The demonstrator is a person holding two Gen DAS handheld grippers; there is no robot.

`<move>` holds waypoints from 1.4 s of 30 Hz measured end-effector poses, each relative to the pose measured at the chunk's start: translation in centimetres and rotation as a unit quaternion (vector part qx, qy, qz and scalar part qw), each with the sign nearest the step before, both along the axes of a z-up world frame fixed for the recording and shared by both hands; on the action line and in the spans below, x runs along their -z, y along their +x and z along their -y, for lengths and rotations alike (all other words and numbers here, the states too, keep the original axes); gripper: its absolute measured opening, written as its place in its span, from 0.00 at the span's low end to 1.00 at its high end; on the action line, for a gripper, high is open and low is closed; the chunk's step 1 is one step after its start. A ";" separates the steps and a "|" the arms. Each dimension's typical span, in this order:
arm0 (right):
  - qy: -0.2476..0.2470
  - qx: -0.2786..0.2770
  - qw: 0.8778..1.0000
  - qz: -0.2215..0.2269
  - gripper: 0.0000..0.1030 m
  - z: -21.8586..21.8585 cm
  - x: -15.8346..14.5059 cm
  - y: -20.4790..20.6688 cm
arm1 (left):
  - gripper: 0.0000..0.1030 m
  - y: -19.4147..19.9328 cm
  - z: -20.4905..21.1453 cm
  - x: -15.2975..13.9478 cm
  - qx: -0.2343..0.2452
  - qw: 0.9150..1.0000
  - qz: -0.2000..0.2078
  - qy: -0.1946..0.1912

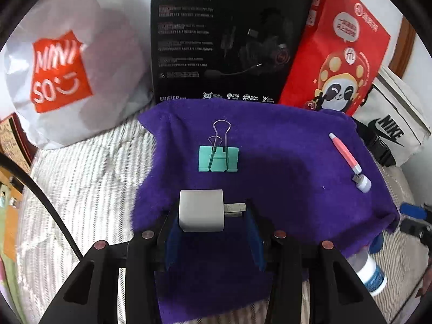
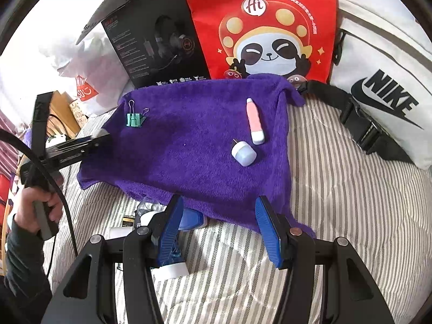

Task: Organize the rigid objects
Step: 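Lower the white charger onto the towel beside the green clip and open the left gripper, then move the left gripper to the black-and-gold GRAND RESERVE box and close on it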

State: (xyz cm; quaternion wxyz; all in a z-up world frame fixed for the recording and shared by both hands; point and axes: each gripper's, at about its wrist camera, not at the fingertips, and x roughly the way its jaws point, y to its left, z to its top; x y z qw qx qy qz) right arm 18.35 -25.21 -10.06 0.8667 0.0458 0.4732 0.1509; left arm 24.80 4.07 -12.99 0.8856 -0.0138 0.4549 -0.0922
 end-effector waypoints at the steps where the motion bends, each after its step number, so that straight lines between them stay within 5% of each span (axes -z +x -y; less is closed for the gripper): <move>1: 0.002 0.001 1.000 0.000 0.54 0.1 0.0 -0.1 | 0.41 0.3 0.1 0.2 -0.001 1.000 -0.001 0.000; 21: 0.026 0.012 1.000 -0.007 0.54 1.6 -0.1 -3.3 | 0.41 2.5 3.0 2.1 0.008 0.998 -0.005 0.066; 26: 0.035 0.013 0.999 -0.002 0.54 1.9 -0.6 -4.4 | 0.50 2.9 3.3 2.1 0.006 0.998 -0.024 0.065; 37: 0.021 0.024 0.999 0.014 0.54 2.5 -1.8 -7.1 | 0.53 -2.9 3.2 -0.3 -0.003 0.998 -0.026 0.063; 42: 0.035 0.032 0.999 0.012 0.54 3.0 -2.0 -8.7 | 0.53 -8.0 4.7 -2.5 0.036 0.999 -0.028 0.013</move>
